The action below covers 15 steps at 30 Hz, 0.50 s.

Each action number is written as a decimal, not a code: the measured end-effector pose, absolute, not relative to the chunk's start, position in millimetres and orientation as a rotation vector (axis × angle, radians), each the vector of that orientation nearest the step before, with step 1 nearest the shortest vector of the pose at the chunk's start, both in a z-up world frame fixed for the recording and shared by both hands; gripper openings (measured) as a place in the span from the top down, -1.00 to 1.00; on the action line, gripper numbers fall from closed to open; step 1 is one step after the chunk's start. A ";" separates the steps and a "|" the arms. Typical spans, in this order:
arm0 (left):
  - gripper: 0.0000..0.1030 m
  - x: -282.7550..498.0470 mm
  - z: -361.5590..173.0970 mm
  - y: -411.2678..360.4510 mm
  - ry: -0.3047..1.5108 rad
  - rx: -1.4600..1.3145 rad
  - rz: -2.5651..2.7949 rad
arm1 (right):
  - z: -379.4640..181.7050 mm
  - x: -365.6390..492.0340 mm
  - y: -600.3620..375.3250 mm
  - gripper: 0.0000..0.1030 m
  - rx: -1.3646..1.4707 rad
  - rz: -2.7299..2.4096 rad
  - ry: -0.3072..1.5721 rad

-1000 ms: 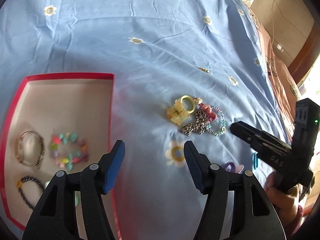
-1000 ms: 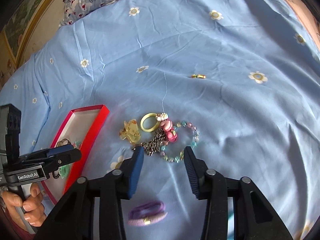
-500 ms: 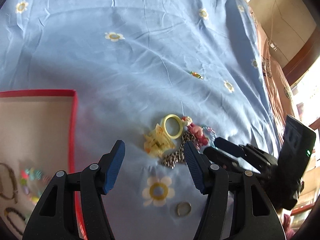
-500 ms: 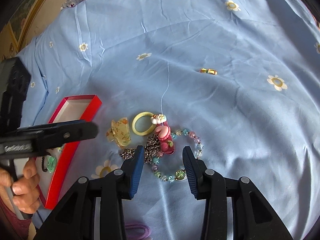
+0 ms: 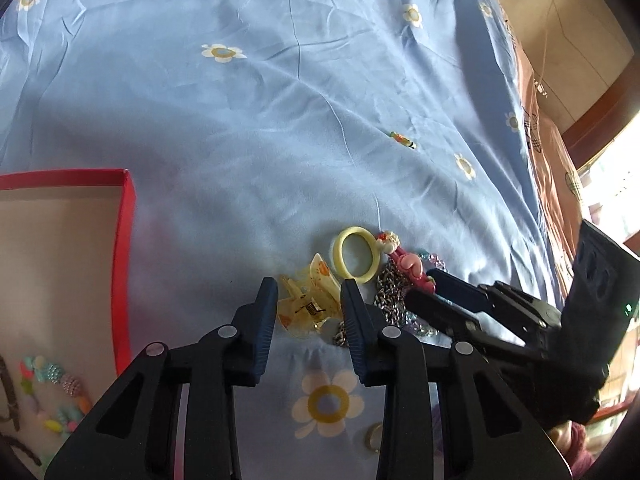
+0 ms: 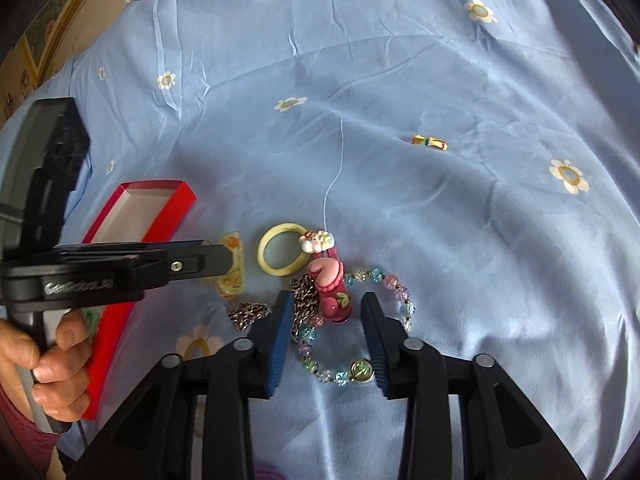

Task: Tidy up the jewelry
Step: 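Grasp the yellow hair clip with the left tool while the right tool grasps the pink charm, then carry the yellow clip and pink charm into the red box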

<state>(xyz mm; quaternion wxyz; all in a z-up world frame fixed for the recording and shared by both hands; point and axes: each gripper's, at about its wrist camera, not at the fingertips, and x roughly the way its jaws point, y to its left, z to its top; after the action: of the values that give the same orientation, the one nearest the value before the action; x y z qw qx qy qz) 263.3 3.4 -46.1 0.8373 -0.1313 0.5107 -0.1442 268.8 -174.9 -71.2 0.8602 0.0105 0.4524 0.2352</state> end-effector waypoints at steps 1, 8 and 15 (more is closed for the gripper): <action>0.41 260.4 -44.5 4.7 1.074 -0.278 -0.309 | -72.0 270.0 -174.4 0.43 0.019 0.488 0.950; 0.41 242.8 -34.4 15.6 1.049 -0.283 -0.307 | -68.5 268.8 -169.7 0.68 0.000 0.470 0.936; 0.41 222.7 -20.3 32.8 1.012 -0.274 -0.284 | -48.0 255.1 -160.7 0.68 0.030 0.502 0.888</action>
<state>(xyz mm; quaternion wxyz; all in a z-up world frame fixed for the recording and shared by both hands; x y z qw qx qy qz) 222.7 32.8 -20.3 0.8561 -0.1302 0.4816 -0.1351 255.1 -160.7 -48.0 0.8726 0.0146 0.4251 0.2401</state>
